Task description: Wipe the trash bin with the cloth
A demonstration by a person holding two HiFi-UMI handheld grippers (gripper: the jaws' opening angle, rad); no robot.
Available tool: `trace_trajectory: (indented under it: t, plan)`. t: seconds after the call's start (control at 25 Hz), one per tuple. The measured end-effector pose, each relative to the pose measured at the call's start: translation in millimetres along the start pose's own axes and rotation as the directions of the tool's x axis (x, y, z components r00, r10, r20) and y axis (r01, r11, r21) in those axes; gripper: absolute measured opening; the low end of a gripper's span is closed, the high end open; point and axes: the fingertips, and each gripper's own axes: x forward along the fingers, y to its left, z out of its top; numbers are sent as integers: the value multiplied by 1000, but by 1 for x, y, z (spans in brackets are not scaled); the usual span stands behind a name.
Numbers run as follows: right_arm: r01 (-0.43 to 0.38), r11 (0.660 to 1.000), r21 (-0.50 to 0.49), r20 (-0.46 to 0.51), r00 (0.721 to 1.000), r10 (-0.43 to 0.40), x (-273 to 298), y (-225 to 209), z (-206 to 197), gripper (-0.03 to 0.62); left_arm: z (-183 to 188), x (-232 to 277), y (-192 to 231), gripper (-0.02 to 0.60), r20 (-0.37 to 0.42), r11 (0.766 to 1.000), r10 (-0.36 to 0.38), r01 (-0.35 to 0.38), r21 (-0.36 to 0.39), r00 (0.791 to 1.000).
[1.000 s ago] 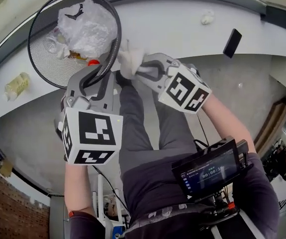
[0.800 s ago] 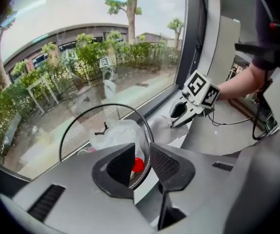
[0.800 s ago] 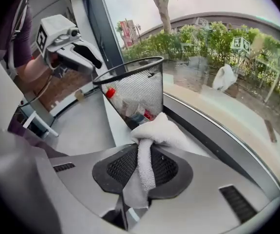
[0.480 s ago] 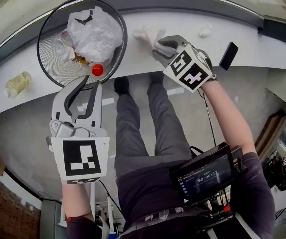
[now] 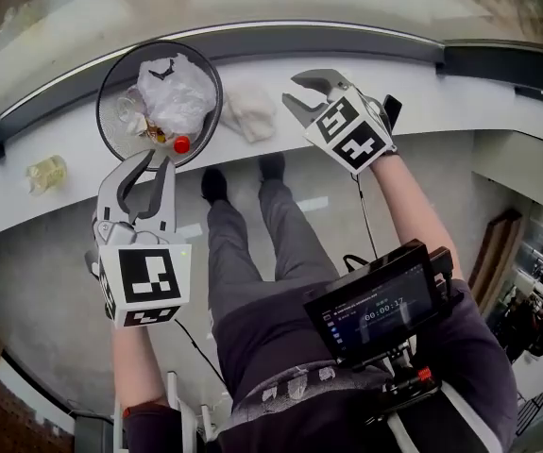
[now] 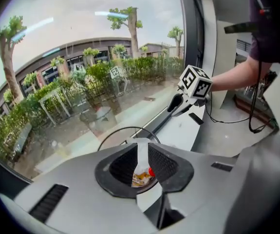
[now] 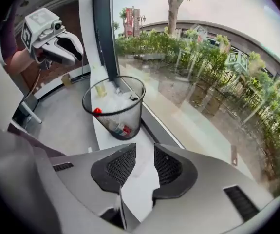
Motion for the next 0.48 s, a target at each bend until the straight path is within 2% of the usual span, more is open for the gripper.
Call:
trace_trajectory:
  t: [0.12,0.24,0.32,0.36,0.4,0.48]
  plan:
    - [76,996,51,114,990,-81,-57,-18,45,97,39,-38,23,29,99,999,47,-49,22,994]
    - [110,990,86,210,969,-126,-114,-16,84,97,72,-77,36,-2,179,998,56,-63,30,982]
    - [106,992,72,270,955,-121,-146,-7,111,95,92,-100,42,-2,233,998,47,-53,19,971]
    - [91,994,63,303,947,-106,-162,2,123,62,102,-111,42,-2,257,999,34,-37,8,966]
    - [71,996,62,340,936,-88,-179,11,133,-2,111,-122,40,-2,279,1000,18,-18,-1,960]
    - [26,996,84,410,910,-58,-211,31,147,-3,132,-145,32,-2,328,1000,-15,18,-6,944]
